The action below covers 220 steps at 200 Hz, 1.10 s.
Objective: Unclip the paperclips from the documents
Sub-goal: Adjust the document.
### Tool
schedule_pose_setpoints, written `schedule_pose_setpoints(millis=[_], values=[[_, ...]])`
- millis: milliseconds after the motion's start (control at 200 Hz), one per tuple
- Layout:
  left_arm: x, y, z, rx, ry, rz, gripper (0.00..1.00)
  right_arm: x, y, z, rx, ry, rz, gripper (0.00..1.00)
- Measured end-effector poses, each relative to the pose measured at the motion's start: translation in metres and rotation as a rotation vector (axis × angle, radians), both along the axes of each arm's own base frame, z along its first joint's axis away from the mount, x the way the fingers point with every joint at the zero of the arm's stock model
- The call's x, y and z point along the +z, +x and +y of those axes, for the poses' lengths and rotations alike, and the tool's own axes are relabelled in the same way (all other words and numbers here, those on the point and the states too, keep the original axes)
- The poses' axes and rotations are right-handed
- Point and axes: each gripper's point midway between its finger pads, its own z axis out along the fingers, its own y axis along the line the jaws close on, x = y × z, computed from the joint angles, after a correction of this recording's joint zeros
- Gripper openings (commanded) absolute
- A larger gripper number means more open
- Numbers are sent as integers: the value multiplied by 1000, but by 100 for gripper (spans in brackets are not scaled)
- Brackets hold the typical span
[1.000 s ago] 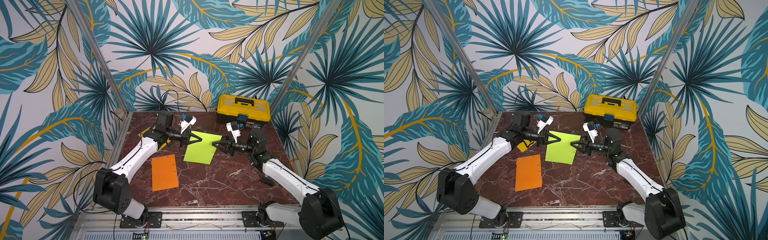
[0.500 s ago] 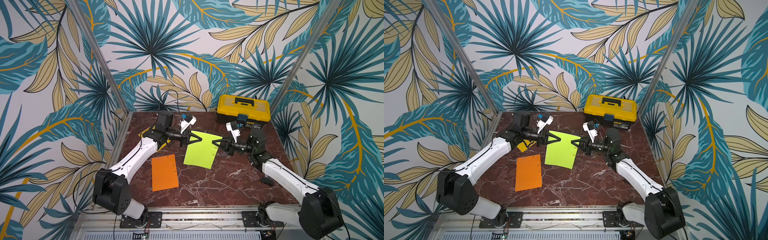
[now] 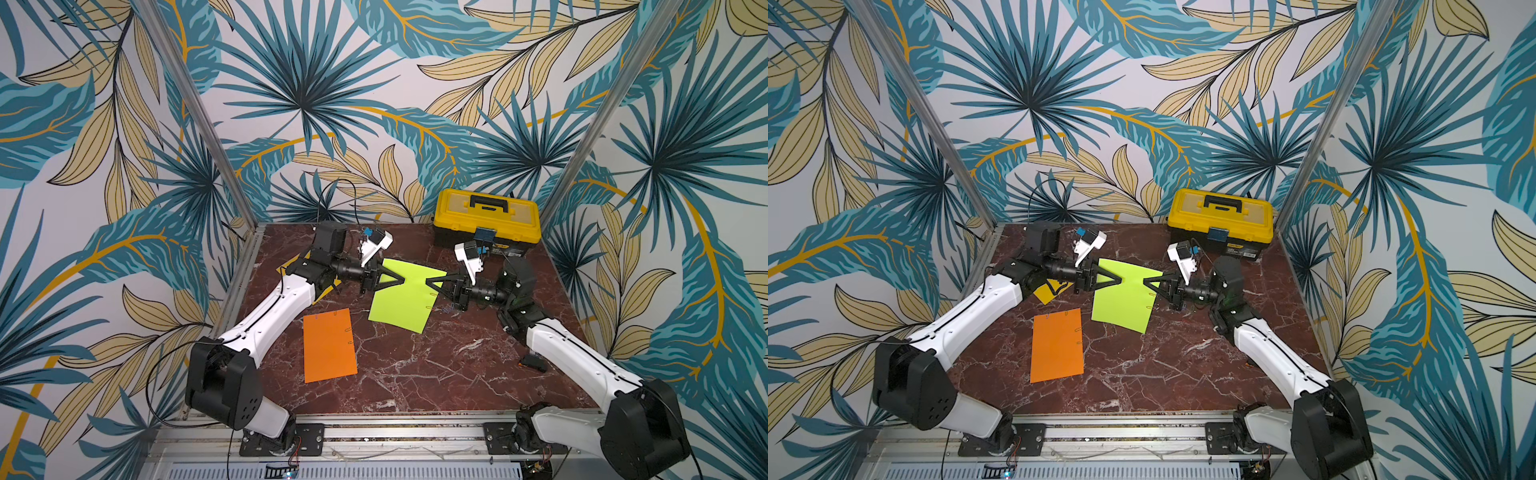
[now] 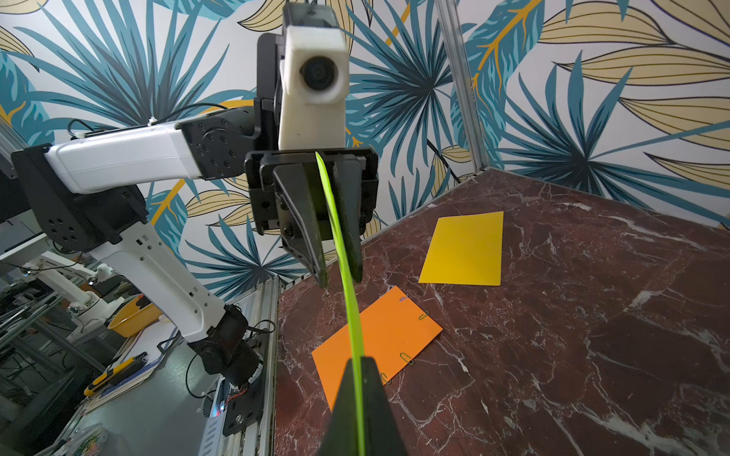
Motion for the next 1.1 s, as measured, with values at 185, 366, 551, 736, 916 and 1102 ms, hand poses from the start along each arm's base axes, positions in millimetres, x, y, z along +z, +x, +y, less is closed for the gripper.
schedule_pose_setpoints(millis=[185,366,551,736,916,1102], values=[[0,-1,0,-1,0,9,36,11,-3,-4,-27,9,-30,0],[0,-2,-1,-7,-2,14,35,20,-4,-6,-45,10,-39,0],[1,-7,-5,-29,-8,23,21,33,-4,-7,-53,17,-67,0],[2,-10,-6,-39,-12,28,3,30,-3,-7,-53,11,-55,0],[2,-10,-6,-41,-13,25,0,27,-1,-8,-65,3,-49,10],[3,-10,-6,-43,-14,24,0,17,2,-10,-82,-28,-28,36]])
